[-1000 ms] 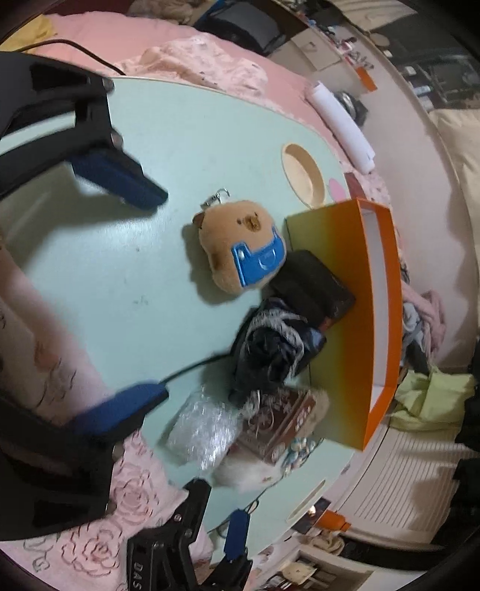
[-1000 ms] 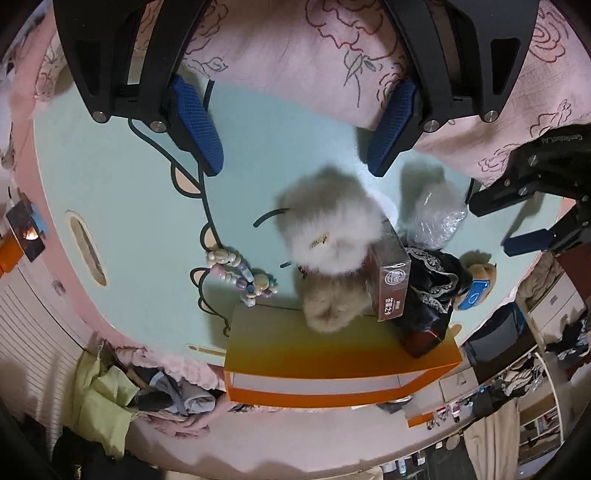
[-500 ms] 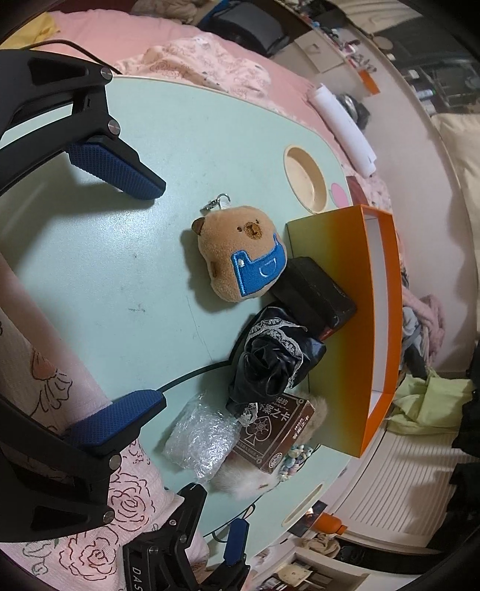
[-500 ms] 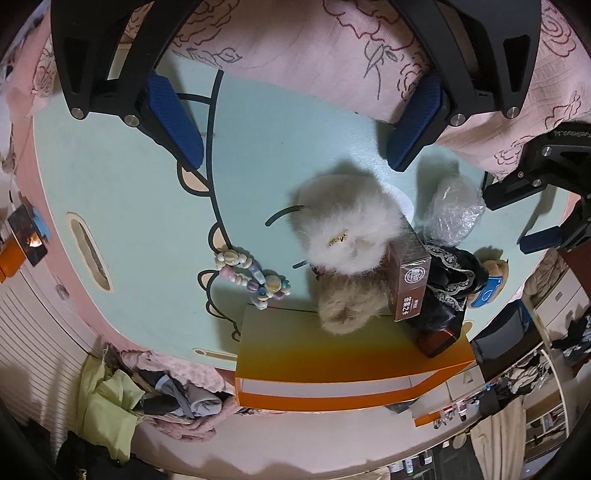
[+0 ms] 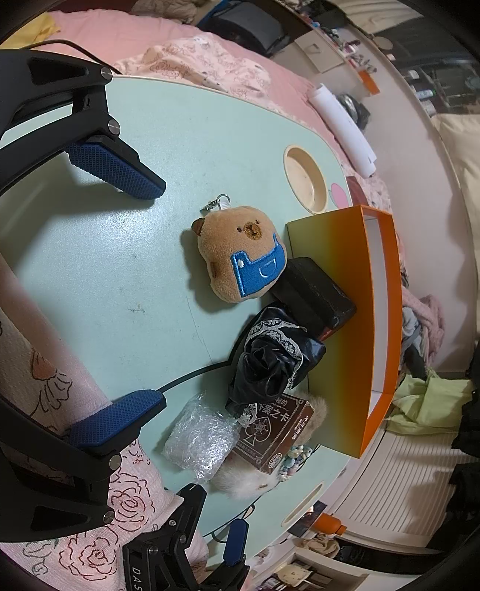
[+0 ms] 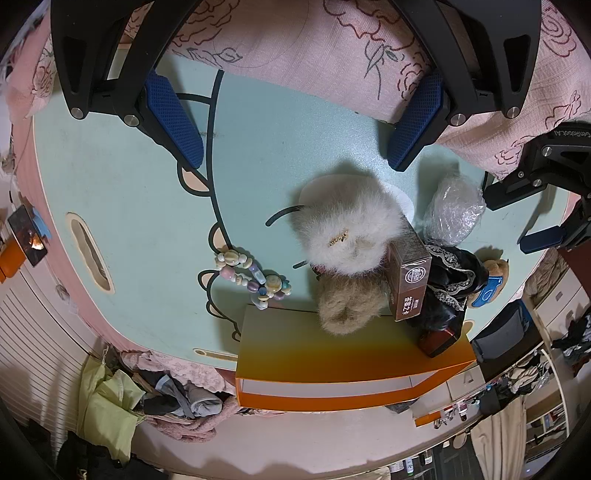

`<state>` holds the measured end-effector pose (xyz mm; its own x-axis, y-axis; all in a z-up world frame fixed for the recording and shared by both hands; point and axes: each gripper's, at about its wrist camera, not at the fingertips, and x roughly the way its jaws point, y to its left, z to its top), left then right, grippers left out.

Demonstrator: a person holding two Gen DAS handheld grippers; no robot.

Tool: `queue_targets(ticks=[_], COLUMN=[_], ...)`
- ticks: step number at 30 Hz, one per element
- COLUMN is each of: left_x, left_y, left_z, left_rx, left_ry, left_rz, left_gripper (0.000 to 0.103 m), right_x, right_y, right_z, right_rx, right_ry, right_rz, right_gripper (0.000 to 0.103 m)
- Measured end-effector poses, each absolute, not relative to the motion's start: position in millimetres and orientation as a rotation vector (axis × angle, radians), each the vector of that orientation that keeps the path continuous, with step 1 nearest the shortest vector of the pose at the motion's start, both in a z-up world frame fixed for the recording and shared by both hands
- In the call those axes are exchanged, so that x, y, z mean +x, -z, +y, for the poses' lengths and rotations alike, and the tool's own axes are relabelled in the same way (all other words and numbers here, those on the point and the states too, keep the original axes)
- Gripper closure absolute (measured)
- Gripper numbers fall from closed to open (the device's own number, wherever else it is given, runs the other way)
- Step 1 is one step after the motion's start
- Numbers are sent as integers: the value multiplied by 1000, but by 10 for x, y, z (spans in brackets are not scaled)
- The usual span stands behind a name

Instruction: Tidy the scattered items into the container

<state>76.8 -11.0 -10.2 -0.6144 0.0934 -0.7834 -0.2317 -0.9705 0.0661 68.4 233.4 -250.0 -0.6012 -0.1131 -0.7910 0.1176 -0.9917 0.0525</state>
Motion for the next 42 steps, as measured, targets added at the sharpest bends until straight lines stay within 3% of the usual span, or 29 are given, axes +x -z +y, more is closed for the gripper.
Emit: queue_targets(ticks=[42], left_x=[772], left_y=[74], left_z=[-172], left_rx=[-1261], left_ry=[-2686], left_rz=[175], left_gripper=[1], right_x=[690], right_y=[2494], right_z=[2334], right_rx=[1334], right_ry=[2701], right_rz=[7], right_gripper=[3])
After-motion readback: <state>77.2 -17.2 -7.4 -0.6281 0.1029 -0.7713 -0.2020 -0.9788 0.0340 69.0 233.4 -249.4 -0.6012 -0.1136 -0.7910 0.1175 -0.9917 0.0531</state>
